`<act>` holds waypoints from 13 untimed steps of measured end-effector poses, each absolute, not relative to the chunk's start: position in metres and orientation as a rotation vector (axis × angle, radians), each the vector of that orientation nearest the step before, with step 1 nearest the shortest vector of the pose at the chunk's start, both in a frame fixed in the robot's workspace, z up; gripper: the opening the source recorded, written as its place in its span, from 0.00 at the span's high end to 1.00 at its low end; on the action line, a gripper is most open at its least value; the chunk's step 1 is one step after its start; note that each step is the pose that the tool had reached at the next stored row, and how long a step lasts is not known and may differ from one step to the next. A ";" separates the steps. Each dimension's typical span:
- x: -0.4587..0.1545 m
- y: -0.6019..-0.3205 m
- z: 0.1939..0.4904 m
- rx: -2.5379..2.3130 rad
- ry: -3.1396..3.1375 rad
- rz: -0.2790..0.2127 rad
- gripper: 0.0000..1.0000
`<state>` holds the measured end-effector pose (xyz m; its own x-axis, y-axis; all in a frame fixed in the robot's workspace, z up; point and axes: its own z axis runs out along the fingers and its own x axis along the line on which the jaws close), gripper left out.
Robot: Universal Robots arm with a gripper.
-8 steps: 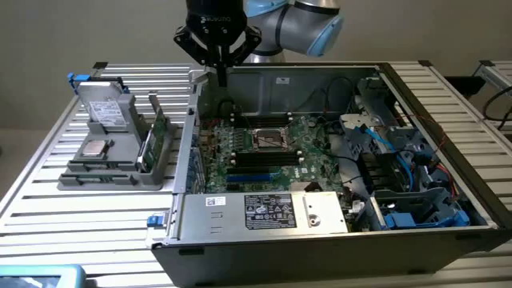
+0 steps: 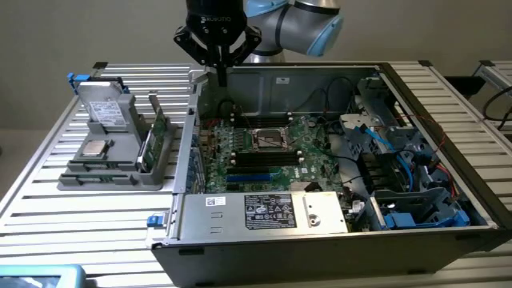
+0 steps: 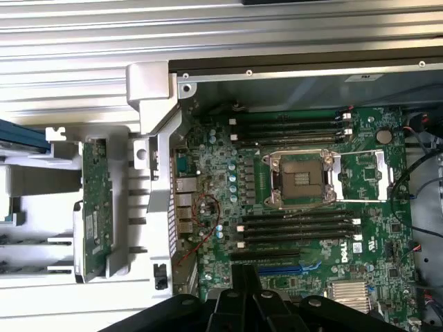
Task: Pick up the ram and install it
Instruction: 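Reach for the ram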
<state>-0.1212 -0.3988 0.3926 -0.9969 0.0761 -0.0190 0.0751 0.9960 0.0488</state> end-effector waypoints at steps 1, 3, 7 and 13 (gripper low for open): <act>-0.121 -0.399 0.393 0.118 3.118 0.075 0.89; -0.121 -0.399 0.393 0.119 3.118 0.075 0.89; -0.122 -0.408 0.393 0.119 3.122 0.075 0.89; -0.130 -0.421 0.393 0.119 3.124 0.078 0.89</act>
